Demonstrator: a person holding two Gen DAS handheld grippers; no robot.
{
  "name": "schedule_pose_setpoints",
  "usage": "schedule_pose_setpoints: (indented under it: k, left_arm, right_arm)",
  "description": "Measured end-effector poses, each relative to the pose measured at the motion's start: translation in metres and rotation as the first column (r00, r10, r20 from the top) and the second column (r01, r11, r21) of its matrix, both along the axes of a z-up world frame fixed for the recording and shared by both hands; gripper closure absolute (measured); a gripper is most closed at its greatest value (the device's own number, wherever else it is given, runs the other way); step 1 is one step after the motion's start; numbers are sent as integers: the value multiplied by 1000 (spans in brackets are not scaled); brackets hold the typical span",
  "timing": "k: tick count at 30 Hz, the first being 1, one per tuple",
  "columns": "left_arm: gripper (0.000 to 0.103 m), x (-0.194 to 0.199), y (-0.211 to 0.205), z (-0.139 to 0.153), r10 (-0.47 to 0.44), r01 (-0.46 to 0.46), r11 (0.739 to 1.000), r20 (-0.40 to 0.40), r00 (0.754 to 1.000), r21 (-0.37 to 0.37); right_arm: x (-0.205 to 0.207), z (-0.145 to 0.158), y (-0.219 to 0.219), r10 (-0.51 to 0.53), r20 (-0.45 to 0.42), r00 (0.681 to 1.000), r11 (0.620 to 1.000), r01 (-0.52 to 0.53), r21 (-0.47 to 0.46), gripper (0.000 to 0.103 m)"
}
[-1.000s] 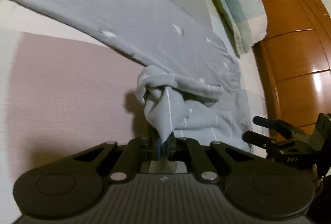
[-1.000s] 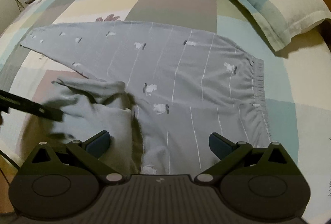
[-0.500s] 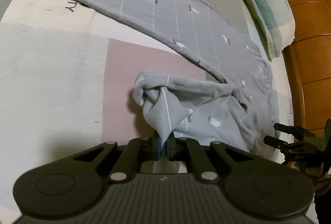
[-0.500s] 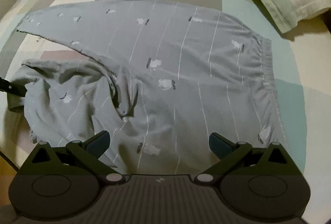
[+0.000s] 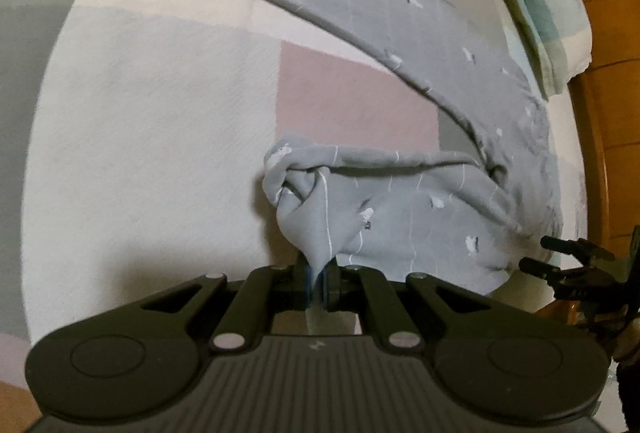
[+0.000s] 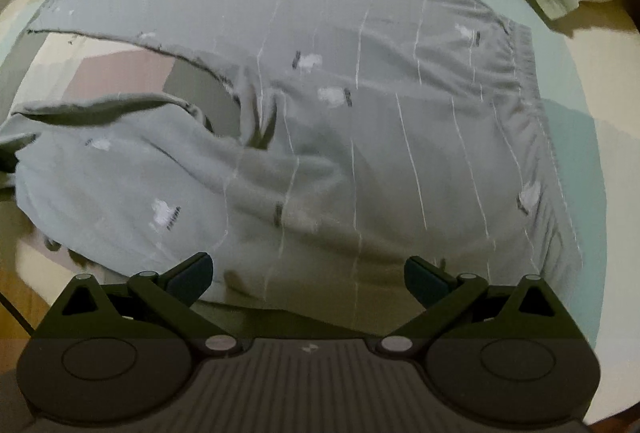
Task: Fold clothes
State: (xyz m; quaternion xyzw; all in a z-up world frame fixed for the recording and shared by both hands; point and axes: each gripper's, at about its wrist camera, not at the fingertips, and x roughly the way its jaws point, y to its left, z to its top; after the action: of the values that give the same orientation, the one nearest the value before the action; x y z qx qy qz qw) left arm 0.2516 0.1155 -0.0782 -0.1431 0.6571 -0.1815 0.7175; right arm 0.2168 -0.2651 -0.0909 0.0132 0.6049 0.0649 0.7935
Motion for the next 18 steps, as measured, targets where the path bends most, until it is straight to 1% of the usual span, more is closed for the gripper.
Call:
schedule_pose_setpoints:
  k: [3, 7, 9, 13, 15, 18]
  left_arm:
    - [99, -7, 5, 1, -5, 6, 1000, -21, 1000, 15]
    - [99, -15, 7, 0, -16, 17, 1000, -47, 999, 24]
    - [99, -18, 6, 0, -28, 30, 999, -58, 998, 32]
    - [99, -29, 8, 0, -46, 51, 997, -98, 994, 55]
    - [99, -33, 9, 1, -58, 66, 995, -114, 992, 70]
    - [99, -34, 8, 3, -64, 74, 994, -118, 991, 83]
  right_arm:
    - [-6, -3, -3, -13, -16, 1000, 1000, 13, 4, 0]
    - [-16, -8, -16, -82, -57, 995, 996, 84, 35, 0]
    - [-24, -11, -27, -139, -88, 986, 988, 144, 53, 0]
    - [-38, -15, -51, -233, -117, 965, 969, 241, 62, 0]
    - [-41, -17, -64, -272, -112, 956, 959, 279, 53, 0]
    - [-43, -15, -85, -345, -88, 935, 936, 350, 45, 0]
